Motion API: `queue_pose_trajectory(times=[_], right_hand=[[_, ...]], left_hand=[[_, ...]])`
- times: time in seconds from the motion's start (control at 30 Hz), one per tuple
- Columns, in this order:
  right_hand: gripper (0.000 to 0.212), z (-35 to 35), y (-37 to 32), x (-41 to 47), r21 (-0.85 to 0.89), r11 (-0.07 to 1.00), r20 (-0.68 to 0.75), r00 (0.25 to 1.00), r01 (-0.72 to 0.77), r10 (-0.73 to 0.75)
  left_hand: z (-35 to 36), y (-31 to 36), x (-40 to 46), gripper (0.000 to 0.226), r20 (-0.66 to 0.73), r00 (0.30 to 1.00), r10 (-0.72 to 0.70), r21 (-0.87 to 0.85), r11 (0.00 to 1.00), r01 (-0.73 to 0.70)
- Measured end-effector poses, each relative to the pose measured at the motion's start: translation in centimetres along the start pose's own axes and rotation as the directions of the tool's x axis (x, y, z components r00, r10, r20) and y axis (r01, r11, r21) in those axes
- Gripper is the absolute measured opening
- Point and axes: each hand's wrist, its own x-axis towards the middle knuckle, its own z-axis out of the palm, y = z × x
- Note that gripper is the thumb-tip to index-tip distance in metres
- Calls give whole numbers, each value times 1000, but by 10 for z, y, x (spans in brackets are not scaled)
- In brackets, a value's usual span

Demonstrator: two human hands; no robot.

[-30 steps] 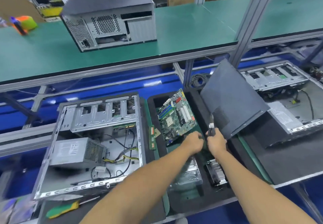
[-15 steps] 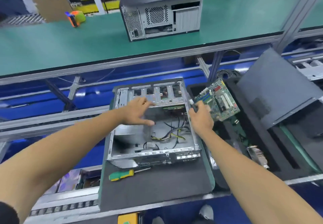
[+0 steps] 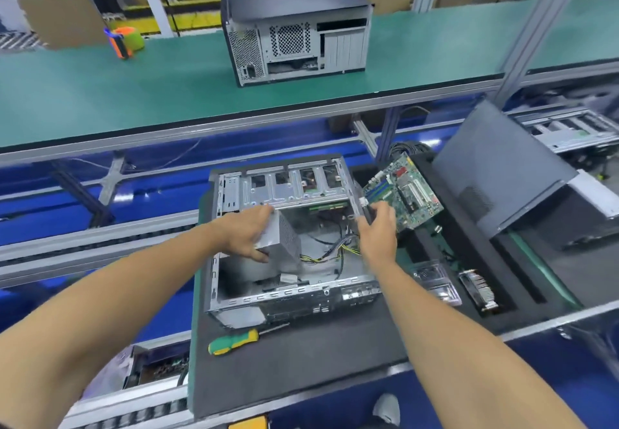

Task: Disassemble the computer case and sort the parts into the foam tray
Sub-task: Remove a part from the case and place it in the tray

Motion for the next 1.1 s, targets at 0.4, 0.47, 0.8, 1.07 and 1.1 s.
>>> queue_pose_trajectory(times=[0.4,0.47,0.8,1.07,1.1], right_hand=[[11,-3,2,-1,177,984,-47,999,10,-1],[10,-3,2,-2,224,975,-45,999,2,8],[9,-7,0,-1,293,956,-57,998,-10,28],[12,-16,-6,-2,404,913,-91,990,-65,110],[11,-17,-7,-2,423,903,-91,988,-77,127]], left_hand=[[-149,13,14,118,-60,998,29,-54,998,-32],[-177,10,12,116,-75,997,27,-107,994,-35],[-298,12,-1,94,-158,987,-8,-247,969,-31],[-329,21,-12,83,-231,972,-51,-387,921,-44],[-329,24,-12,85,-239,969,-57,-403,914,-45]])
